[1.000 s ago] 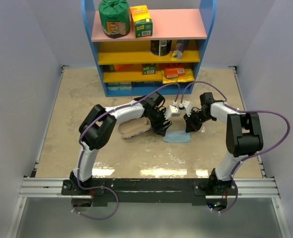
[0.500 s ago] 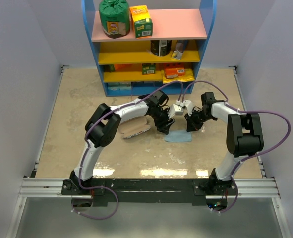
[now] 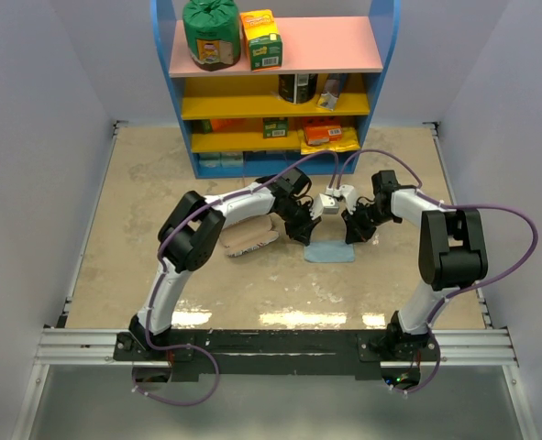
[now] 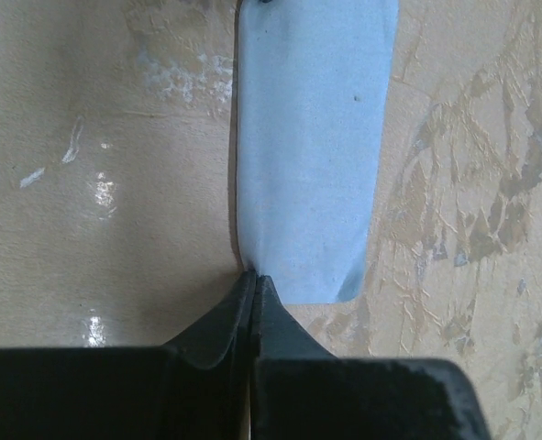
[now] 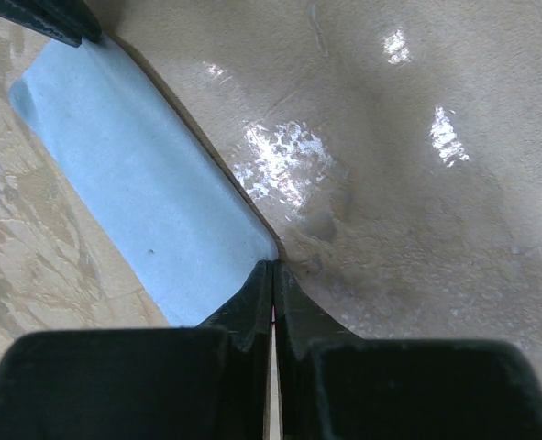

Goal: Organize the sunglasses
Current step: Pick up the folded cleaning cloth from the center of the board, then place the folded cleaning cloth in the sunglasses case.

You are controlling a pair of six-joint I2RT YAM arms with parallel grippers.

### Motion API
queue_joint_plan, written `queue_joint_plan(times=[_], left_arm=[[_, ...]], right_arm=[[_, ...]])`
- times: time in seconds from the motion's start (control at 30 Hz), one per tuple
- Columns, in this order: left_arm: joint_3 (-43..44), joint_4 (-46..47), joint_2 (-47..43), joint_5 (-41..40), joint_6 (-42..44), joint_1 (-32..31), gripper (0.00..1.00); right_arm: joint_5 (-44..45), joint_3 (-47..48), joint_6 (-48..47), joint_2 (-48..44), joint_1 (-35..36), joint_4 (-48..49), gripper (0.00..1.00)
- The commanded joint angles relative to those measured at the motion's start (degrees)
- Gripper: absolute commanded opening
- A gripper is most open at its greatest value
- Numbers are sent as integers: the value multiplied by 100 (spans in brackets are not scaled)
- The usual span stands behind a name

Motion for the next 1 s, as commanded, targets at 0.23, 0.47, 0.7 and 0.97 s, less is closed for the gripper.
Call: queue_joint_plan(times=[0.23, 0.47, 0.7, 0.97], left_arm=[[-84, 113, -306, -17, -262, 7, 0], [-40, 70, -1000, -623, -569, 16, 0], [-233, -168, -1571, -1449, -877, 33, 0], [-787, -334, -2485, -2292, -1035, 121, 0]], right_arm=[[-319, 102, -33, -492, 58, -86, 0], [-495, 418, 344, -940, 172, -191, 0], [-363, 630, 1056, -1231, 1006, 185, 0], [-275, 1297, 1882, -1012, 1683, 643, 0]])
